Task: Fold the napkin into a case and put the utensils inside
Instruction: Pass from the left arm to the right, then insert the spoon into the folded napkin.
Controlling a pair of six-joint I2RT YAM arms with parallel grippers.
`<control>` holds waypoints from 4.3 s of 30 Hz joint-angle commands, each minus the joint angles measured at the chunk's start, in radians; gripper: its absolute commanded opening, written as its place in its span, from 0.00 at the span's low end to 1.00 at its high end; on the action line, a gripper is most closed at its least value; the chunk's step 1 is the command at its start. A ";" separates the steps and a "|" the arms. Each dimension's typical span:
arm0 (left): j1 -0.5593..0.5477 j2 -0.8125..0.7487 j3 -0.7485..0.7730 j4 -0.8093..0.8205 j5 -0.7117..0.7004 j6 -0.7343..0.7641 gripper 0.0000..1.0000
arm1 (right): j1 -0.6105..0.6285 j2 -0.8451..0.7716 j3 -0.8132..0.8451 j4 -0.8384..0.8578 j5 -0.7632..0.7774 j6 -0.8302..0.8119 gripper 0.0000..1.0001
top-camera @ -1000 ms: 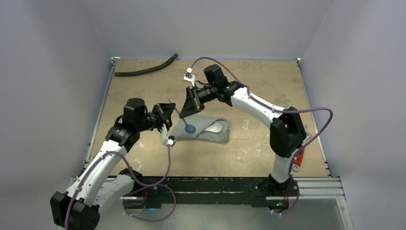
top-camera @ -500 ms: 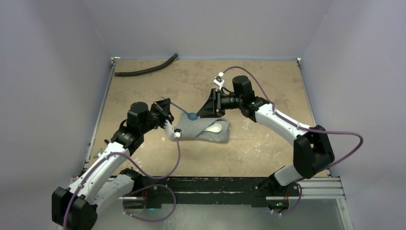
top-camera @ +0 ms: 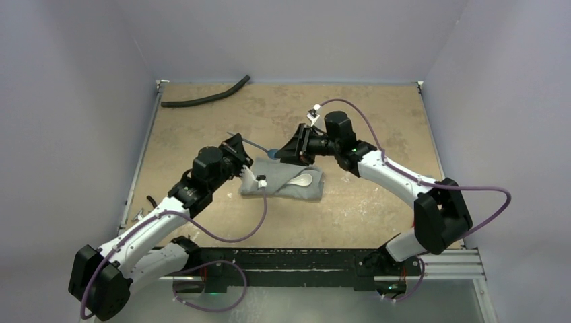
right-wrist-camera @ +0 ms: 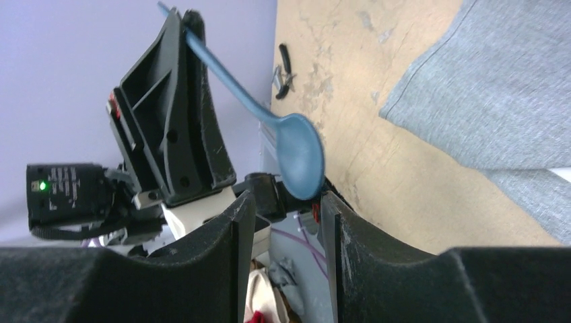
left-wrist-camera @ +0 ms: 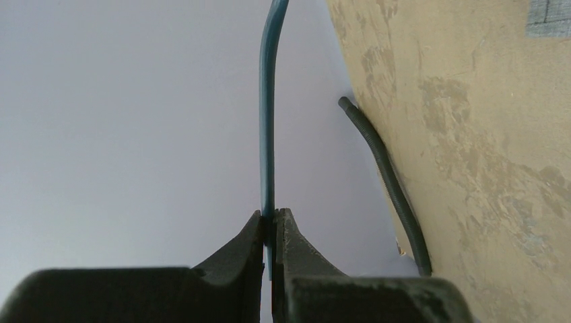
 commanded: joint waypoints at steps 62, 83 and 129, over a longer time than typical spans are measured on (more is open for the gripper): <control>0.261 0.762 0.472 -0.687 0.498 -1.289 0.45 | -0.248 -0.251 -0.184 -0.718 0.354 -0.436 0.00; 0.262 0.760 0.449 -0.677 0.513 -1.290 0.36 | -0.069 -0.077 -0.091 -0.539 0.398 -0.296 0.00; 0.337 0.769 0.521 -0.828 0.563 -1.186 0.33 | 0.018 0.116 0.100 -0.616 0.637 -0.418 0.80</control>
